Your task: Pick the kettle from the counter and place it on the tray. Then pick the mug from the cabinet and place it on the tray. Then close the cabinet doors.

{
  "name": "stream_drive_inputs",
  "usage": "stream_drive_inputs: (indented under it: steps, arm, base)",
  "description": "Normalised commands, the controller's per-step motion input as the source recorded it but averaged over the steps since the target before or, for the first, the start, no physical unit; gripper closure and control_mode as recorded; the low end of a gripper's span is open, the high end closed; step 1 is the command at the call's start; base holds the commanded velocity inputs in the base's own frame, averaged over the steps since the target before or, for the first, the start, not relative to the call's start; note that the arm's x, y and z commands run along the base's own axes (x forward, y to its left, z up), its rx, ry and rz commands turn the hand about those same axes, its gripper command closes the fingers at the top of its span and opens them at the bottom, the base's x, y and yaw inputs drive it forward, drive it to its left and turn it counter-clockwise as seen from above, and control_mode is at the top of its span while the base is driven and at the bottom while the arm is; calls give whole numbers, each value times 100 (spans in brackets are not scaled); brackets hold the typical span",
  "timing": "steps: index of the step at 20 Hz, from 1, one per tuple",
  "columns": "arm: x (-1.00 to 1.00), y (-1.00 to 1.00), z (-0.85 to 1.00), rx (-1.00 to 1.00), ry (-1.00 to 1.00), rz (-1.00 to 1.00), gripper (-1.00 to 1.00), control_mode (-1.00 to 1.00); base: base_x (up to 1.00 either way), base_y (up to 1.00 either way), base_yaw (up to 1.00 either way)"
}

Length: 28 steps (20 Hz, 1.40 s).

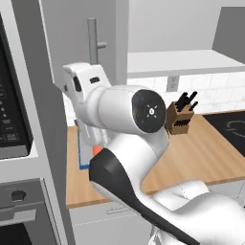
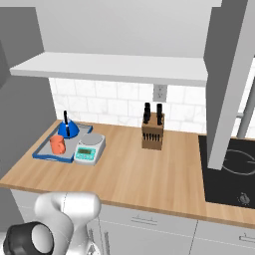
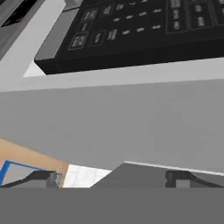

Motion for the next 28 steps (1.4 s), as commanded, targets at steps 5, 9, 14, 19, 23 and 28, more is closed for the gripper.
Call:
stream_drive_inputs:
  steps: [5, 9, 14, 19, 23, 28]
  arm:
    - [67, -62, -5, -11, 10, -22, -100, -100]
    - [70, -62, -17, -12, 9, -20, -100, -100]
    - [74, -62, -25, -9, 5, -17, -100, -100]
    - [71, -65, -33, -5, 0, -17, -100, -100]
    - [76, -62, -35, -4, 0, -15, -100, -100]
    - [93, -58, -34, -1, 0, -5, -100, -100]
  base:
    - [0, 0, 0]
    - [0, 0, 0]
    - [0, 0, 0]
    - [0, 0, 0]
    - [0, 0, 0]
    - [0, 0, 0]
